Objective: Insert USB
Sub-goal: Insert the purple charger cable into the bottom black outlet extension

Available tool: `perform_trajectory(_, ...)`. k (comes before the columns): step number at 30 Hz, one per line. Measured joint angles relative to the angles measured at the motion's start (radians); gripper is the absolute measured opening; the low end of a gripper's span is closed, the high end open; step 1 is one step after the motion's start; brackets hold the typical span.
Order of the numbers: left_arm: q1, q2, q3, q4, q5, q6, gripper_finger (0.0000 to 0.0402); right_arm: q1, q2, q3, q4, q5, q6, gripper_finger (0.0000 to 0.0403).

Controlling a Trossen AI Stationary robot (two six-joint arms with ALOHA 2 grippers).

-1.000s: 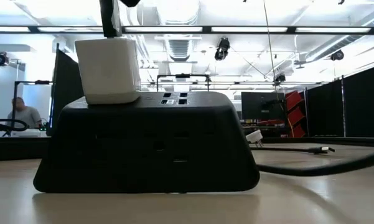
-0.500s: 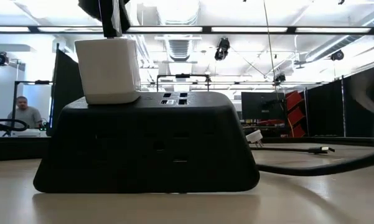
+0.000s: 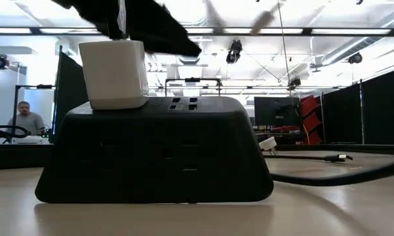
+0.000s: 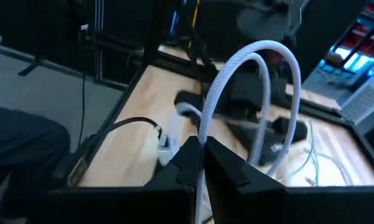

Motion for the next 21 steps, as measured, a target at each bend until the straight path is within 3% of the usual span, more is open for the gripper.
perform_trajectory(3, 0.023, 0.0, -0.054, 0.089, 0.0, -0.001, 0.0282, -0.026, -0.004, 0.0, 0.047, -0.019, -0.074, 0.0003)
perform_trajectory(9, 0.035, -0.001, -0.085, 0.159, 0.002, 0.003, 0.0274, -0.123, -0.005, 0.0, 0.073, -0.195, -0.069, 0.0003)
perform_trajectory(16, 0.035, -0.001, -0.086, 0.184, -0.01, 0.026, 0.0274, -0.178, -0.005, -0.001, 0.172, -0.257, -0.089, 0.0002)
perform_trajectory(21, 0.037, 0.0, -0.086, 0.279, -0.066, 0.1, 0.0274, -0.218, -0.005, -0.001, 0.194, -0.255, 0.017, 0.0002)
